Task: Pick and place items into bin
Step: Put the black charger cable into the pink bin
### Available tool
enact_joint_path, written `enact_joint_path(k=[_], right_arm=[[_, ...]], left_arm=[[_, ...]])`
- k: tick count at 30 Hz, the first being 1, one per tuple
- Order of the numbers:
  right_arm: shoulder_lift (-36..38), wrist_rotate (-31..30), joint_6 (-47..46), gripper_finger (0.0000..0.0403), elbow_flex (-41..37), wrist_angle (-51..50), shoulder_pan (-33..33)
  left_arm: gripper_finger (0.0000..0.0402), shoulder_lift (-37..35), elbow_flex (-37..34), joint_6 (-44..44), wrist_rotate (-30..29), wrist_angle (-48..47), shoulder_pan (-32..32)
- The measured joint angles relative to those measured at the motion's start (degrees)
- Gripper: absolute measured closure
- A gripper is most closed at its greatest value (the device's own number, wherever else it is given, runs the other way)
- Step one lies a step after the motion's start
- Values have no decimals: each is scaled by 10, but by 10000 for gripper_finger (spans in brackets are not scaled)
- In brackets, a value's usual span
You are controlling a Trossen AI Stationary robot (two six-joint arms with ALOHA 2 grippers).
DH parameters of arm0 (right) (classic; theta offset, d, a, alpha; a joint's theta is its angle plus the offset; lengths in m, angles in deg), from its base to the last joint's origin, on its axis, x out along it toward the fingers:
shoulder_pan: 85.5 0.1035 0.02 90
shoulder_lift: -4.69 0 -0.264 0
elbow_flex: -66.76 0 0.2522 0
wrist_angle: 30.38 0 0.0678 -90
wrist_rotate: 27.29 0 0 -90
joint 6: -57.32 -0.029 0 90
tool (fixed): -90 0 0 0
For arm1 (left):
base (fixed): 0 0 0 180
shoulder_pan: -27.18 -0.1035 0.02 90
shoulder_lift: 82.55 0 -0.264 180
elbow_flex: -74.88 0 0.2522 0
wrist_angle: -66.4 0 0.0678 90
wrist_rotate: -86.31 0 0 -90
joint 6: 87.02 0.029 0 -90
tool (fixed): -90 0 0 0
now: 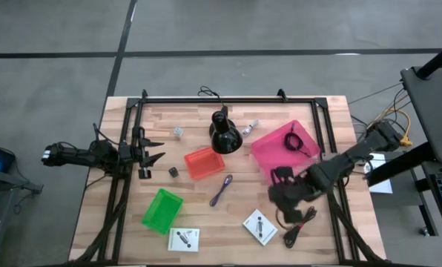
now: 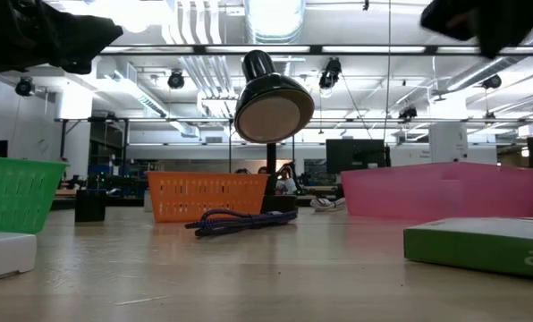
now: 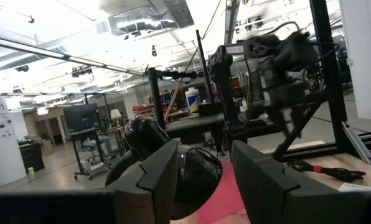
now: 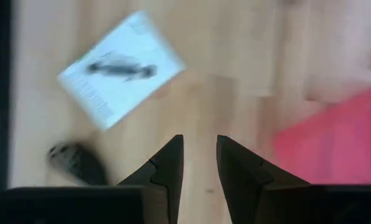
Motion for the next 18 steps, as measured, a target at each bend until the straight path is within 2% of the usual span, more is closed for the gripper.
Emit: enact_joint_path(k=[3,5,11,15,18], right_arm=[[0,41,44,313,-6,-2,37],[-1,48,43,310,-14,-2,57],[-10,-2,-113,289,-50,15,99],[-10,-2,-136,261,-83,68,106],[-9,30,-149,238,-94,105,105]], left_arm=[[265,0,0,0,0,0,0],[265,0,0,0,0,0,0],[265,0,0,0,0,0,0],[265,0,0,0,0,0,0],[265,0,0,0,0,0,0]])
